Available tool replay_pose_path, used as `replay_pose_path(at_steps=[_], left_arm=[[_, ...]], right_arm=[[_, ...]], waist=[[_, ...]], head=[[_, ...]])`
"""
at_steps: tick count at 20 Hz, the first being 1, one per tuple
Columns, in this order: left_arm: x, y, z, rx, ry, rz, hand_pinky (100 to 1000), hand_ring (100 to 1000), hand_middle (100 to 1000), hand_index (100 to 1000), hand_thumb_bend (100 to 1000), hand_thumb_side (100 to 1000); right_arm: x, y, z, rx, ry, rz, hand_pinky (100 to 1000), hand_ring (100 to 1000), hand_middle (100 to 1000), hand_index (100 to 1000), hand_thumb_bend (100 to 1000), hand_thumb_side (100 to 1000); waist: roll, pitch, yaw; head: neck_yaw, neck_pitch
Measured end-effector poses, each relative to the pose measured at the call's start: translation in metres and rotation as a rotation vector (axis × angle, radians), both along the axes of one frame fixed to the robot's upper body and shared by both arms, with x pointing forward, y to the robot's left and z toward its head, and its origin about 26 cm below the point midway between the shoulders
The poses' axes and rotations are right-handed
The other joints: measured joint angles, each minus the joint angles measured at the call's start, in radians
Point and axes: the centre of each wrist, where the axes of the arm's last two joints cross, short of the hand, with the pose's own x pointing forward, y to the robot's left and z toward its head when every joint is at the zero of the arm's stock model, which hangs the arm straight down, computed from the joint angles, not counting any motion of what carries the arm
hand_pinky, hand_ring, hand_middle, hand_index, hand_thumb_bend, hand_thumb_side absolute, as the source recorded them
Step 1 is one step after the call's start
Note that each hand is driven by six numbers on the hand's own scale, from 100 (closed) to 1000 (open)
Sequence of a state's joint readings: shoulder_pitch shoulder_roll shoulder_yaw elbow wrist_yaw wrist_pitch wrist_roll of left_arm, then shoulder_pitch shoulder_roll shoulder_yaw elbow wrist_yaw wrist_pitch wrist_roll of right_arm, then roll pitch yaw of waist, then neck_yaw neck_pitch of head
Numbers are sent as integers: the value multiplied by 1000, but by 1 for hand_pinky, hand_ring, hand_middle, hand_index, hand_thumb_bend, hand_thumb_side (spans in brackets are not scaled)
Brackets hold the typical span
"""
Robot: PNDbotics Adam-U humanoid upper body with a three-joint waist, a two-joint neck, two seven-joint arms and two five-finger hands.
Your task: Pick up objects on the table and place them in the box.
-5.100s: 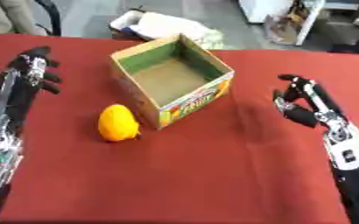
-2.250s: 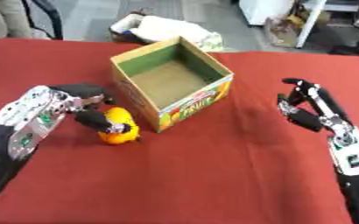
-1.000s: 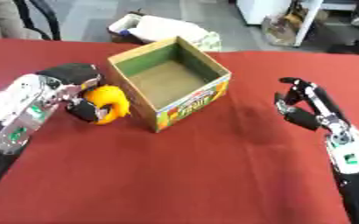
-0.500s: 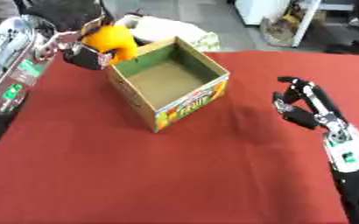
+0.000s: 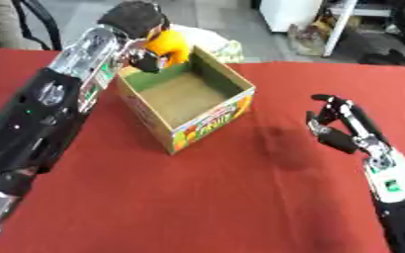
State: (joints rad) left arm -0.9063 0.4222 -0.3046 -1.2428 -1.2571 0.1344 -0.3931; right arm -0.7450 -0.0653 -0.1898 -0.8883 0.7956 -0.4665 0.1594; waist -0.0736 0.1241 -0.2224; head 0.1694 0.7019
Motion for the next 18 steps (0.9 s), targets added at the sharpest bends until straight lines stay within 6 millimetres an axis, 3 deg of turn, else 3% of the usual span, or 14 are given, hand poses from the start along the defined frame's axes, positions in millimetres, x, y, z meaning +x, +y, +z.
replay_pose_path(at_steps=[6,7,8,9,10,12,13,14,15,18], left_arm=[[22,-5,-48,-17,48,60,437,419,439,626,100,262],[24,-5,-54,-18,58,68,540,518,529,694,100,281],[25,-4,-58,-19,67,78,569,546,557,712,100,288],[26,-4,-62,-19,79,87,677,681,680,788,181,341],[27,-3,-65,-17,92,97,720,740,736,826,223,367],[28,-3,-68,-10,128,120,869,877,867,917,499,483],[28,-3,-69,-5,155,129,940,943,936,959,644,788],[28,-2,-70,1,183,138,967,968,964,974,731,958],[28,-2,-70,7,210,144,1000,999,999,993,824,1000],[27,-5,-65,10,247,151,1000,1000,1000,1000,741,1000]], right_arm=[[1,6,2,2,-6,16,594,603,424,883,100,565],[1,6,3,2,-6,16,594,604,424,883,100,565],[1,6,3,3,-6,17,594,604,424,883,100,564],[1,6,3,3,-6,17,594,603,424,883,100,564],[1,6,3,3,-6,17,594,603,424,883,100,564],[1,6,3,3,-6,17,594,603,424,883,100,566],[1,6,3,3,-6,17,594,603,424,883,100,567],[1,6,3,3,-6,17,594,604,424,883,100,568],[1,6,3,3,-6,17,594,604,424,883,100,568],[1,6,3,3,-6,17,594,604,424,883,100,568]], waist=[[-3,10,-10],[-3,11,-10],[-3,11,-10],[-3,11,-10],[-3,11,-10],[-4,11,-10],[-4,11,-10],[-4,11,-10],[-4,11,-10],[-4,11,-10]], head=[[10,-14],[10,-17],[10,-18],[10,-18],[9,-18],[9,-18],[9,-18],[9,-18],[9,-18],[9,-18]])
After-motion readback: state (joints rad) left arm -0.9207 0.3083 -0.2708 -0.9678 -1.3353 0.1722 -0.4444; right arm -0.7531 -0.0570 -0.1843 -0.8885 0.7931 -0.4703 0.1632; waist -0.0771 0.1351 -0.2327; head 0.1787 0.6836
